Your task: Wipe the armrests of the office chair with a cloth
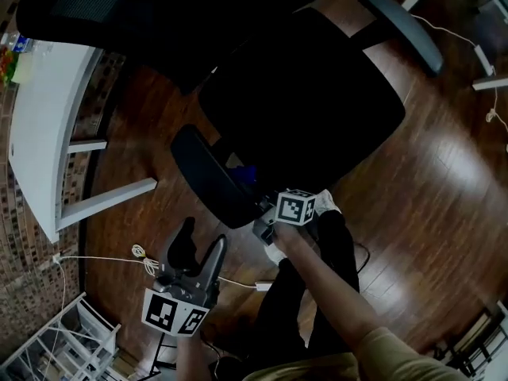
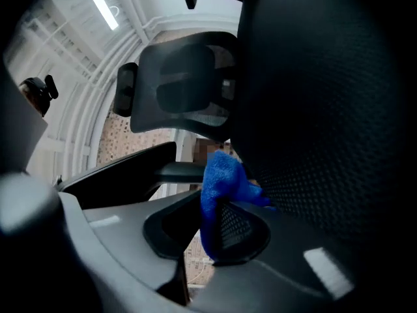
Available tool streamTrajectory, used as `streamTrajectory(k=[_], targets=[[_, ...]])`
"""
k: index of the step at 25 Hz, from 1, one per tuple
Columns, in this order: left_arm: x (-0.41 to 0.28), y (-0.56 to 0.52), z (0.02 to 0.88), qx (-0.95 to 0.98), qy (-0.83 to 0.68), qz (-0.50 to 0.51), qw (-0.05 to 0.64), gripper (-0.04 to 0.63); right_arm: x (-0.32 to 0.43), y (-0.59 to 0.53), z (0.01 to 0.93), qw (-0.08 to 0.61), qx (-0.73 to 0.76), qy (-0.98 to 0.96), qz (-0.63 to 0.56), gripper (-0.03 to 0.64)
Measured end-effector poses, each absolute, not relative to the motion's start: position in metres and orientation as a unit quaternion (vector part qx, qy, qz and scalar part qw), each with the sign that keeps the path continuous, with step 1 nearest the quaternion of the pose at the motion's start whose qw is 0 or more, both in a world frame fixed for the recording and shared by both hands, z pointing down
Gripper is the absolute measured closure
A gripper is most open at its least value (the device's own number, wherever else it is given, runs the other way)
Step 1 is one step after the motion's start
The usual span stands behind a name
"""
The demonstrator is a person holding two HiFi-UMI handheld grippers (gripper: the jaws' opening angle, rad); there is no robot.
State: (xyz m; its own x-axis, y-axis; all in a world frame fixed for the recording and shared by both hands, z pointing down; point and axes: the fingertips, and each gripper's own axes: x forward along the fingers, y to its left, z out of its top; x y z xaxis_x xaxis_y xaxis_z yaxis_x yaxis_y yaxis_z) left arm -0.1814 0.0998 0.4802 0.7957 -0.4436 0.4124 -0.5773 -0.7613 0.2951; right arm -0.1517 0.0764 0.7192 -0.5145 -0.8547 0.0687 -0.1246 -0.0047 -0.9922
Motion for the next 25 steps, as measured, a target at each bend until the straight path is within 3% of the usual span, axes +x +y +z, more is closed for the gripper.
streamTrajectory(k=[12,21,25], targets=[[-0.155,0.054,0.474,0.901,-0.344,0.154,0.215,0.336,-0.188,0.037,0.734,0.148,-0.272,0.680,-0.664,0.595],[-0.192,0.055,0.463,0.892,-0.378,0.134,0.211,0.336,-0.167,0.059,0.643,0.241,-0.118,0.837,-0.478,0.591],[-0.207,0.055,0.462,0.891,-0.384,0.130,0.206,0.336,-0.154,0.059,0.636,0.224,-0.075,0.857,-0.459,0.598]])
